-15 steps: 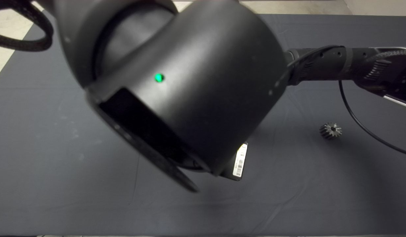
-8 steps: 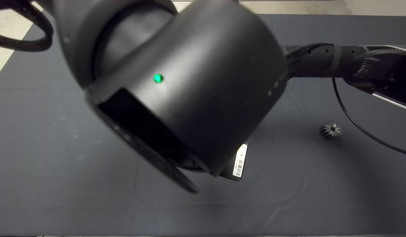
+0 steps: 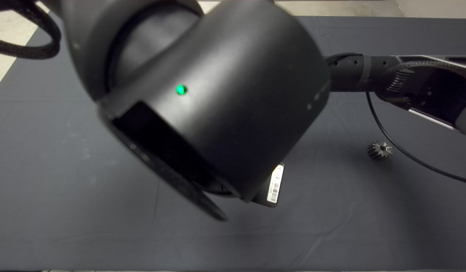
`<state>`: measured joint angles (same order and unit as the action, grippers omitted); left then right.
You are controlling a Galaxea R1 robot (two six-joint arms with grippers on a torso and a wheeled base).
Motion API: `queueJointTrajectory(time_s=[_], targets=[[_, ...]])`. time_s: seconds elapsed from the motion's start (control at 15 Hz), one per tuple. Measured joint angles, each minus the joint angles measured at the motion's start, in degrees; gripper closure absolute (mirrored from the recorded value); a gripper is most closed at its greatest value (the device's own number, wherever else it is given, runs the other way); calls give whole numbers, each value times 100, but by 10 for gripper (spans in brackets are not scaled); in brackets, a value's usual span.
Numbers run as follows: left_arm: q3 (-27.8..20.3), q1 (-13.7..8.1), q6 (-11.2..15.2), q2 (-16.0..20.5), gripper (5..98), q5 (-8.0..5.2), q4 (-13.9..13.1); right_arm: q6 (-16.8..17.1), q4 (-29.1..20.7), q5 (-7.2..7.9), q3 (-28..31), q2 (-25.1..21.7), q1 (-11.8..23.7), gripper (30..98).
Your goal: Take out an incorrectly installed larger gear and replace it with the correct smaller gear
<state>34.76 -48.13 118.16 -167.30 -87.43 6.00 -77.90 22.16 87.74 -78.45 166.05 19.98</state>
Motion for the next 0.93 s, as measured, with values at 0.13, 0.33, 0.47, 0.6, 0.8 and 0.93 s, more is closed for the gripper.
queueJointTrajectory(time_s=[0.13, 0.33, 0.47, 0.6, 0.8, 0.93], targets=[[0, 0, 0, 0, 491, 0, 4, 0, -1, -4, 0, -17, 9, 934], [0, 0, 0, 0, 491, -2, 6, -24, 35, -138, 312, -323, 57, 935], [0, 0, 0, 0, 491, 0, 11, -149, 84, -30, 904, -577, 83, 936], [0, 0, 0, -1, 491, 0, 15, -217, 77, 33, 1262, -679, 83, 936], [0, 0, 0, -1, 491, 0, 23, -276, 82, 9, 1240, -684, 85, 936], [0, 0, 0, -1, 491, -2, 23, -280, 80, 13, 1213, -688, 84, 936]])
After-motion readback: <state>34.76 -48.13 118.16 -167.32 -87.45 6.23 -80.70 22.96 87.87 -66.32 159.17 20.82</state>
